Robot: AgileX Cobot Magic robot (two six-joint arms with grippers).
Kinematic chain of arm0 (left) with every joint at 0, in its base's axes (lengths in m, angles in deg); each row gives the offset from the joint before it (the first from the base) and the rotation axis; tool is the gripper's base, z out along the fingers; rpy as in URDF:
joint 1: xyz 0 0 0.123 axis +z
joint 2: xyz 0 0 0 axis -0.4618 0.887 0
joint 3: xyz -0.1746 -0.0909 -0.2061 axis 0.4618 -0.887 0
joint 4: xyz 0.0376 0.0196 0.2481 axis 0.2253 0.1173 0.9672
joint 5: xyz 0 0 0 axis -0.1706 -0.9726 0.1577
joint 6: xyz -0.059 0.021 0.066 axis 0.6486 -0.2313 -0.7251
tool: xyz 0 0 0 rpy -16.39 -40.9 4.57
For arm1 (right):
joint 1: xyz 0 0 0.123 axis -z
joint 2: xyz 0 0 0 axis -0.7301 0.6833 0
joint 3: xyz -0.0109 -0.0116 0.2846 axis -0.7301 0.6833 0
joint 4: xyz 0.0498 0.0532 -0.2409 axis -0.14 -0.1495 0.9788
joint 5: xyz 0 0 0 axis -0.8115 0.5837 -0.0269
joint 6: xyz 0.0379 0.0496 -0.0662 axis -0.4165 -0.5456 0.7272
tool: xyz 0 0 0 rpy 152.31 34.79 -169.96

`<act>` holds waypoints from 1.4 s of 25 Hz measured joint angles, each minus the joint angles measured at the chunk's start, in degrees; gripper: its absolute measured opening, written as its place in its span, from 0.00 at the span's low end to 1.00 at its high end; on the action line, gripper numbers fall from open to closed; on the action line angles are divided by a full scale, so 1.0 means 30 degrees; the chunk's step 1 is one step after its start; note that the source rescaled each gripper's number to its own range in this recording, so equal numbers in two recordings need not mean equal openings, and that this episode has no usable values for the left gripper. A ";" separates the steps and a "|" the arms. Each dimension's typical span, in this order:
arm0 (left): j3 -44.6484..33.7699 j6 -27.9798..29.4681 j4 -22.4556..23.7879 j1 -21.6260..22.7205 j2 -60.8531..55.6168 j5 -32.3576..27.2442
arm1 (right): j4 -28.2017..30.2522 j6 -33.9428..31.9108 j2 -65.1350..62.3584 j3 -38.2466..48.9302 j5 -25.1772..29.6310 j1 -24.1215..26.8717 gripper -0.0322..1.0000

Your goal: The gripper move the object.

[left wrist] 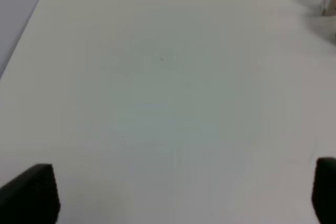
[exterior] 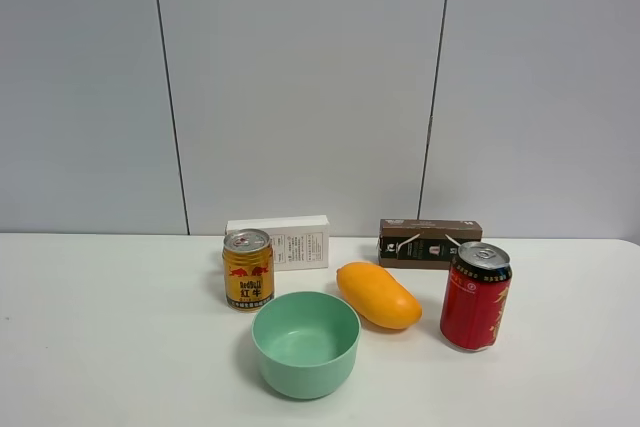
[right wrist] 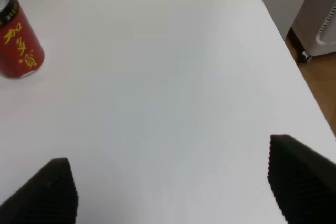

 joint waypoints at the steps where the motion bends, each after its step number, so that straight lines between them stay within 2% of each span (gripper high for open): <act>1: 0.0000 0.0000 0.0000 0.0000 0.0000 0.0000 | -0.0079 0.0000 -0.0651 0.0266 0.0189 0.0000 0.32; 6: 0.0000 0.0000 0.0000 0.0000 0.0000 0.0000 | -0.0365 0.0000 -0.1047 0.0476 0.0312 0.0000 0.32; 10: 0.0000 0.0000 0.0000 0.0000 0.0000 0.0000 | -0.1276 0.0021 -0.1047 0.1060 -0.1030 0.0000 0.32; 14: 0.0000 0.0000 0.0000 0.0000 0.0000 0.0000 | -0.1448 0.0021 -0.1047 0.1243 -0.1409 0.0000 0.33; 17: 0.0000 0.0000 0.0000 0.0000 0.0000 0.0000 | -0.1485 0.0021 -0.1047 0.1274 -0.1490 0.0000 0.52; 19: 0.0000 0.0000 0.0000 0.0000 0.0000 0.0000 | -0.1507 0.0021 -0.1047 0.1274 -0.1490 0.0000 0.72; 22: 0.0000 0.0000 0.0000 0.0000 0.0000 0.0000 | -0.1507 0.0021 -0.1047 0.1274 -0.1490 -0.0027 0.82; 35: 0.0000 0.0000 0.0000 0.0000 0.0000 0.0000 | -0.1504 0.0057 -0.1047 0.1274 -0.1490 -0.1479 0.84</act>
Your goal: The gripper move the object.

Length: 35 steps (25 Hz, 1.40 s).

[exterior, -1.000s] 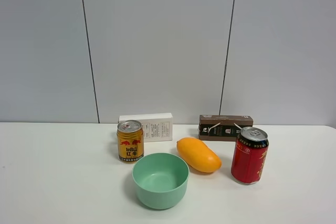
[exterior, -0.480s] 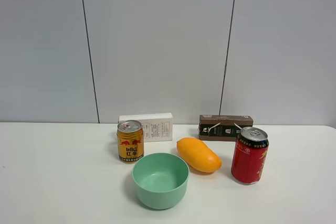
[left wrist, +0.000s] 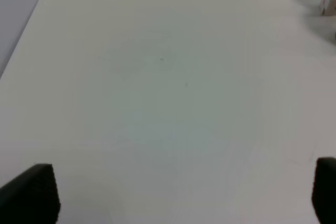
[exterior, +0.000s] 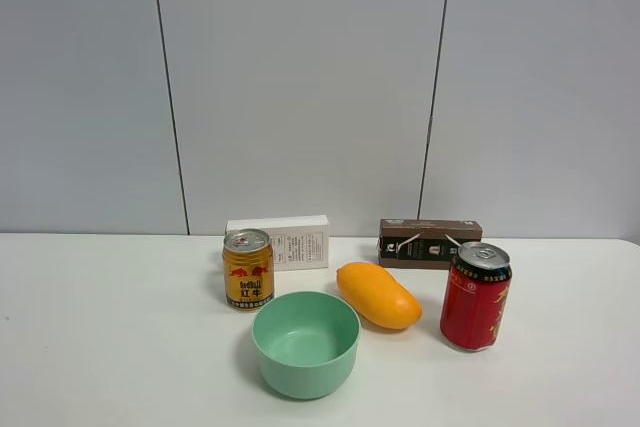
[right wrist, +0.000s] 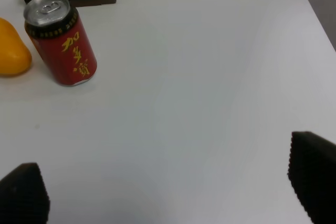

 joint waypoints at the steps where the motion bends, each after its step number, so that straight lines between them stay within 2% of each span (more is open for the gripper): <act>1: 0.0000 0.0000 0.0000 0.0000 0.0000 0.0000 | 0.0000 -0.0021 0.0000 0.0000 0.0000 0.0000 0.84; 12: 0.0000 0.0000 0.0000 0.0000 0.0000 0.0000 | 0.1096 -0.1475 0.0000 0.0000 0.0000 0.0000 0.85; 35: 0.0000 -0.0016 0.0000 0.0000 0.0000 0.0000 | 0.1134 -0.1488 0.0000 0.0000 0.0000 0.0000 0.85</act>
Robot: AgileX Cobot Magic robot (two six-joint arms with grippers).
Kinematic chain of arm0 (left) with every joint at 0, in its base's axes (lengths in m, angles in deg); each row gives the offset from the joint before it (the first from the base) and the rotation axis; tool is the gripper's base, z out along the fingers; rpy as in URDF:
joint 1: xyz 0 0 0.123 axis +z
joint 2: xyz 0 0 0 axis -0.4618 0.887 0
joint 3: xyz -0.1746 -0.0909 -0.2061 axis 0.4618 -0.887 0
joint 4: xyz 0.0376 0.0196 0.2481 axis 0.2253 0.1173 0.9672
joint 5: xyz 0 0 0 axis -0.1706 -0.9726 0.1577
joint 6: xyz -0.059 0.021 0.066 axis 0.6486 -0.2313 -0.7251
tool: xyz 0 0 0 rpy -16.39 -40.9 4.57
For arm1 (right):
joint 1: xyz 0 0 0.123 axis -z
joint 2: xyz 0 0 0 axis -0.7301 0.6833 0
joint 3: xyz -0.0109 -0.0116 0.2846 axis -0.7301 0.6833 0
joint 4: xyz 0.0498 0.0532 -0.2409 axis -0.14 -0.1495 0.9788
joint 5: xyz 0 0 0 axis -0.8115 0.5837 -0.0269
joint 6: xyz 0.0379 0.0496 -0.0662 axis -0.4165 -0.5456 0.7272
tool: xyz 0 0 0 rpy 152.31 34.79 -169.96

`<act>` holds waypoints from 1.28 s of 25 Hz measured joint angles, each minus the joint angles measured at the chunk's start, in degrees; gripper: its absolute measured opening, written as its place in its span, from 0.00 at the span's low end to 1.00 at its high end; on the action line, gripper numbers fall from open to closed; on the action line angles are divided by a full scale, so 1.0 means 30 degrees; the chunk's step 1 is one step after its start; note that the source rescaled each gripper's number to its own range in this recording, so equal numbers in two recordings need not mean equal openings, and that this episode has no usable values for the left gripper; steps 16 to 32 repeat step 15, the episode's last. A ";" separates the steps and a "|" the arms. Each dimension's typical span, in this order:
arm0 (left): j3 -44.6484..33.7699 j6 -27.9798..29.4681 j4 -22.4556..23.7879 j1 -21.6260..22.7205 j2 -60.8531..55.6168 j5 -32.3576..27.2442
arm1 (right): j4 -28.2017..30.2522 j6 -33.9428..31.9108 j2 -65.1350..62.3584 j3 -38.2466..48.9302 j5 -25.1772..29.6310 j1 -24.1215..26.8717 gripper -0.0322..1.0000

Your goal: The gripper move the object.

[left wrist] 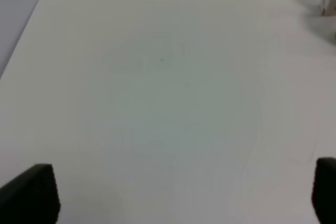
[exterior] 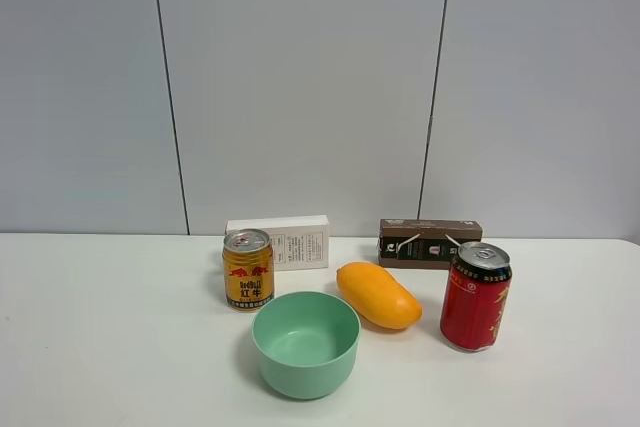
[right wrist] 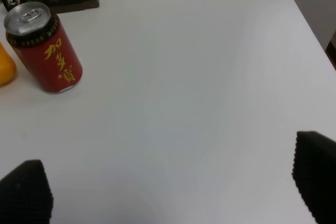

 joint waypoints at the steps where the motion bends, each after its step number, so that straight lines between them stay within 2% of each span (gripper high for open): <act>1: 0.0000 0.0000 0.0000 0.0000 0.0000 0.0000 | 0.0000 0.0000 0.0000 0.0000 0.0000 0.0000 0.85; 32: 0.0000 0.0012 0.0000 0.0000 0.0000 0.0000 | 0.0000 -0.0047 0.0000 0.0000 0.0000 0.0000 0.85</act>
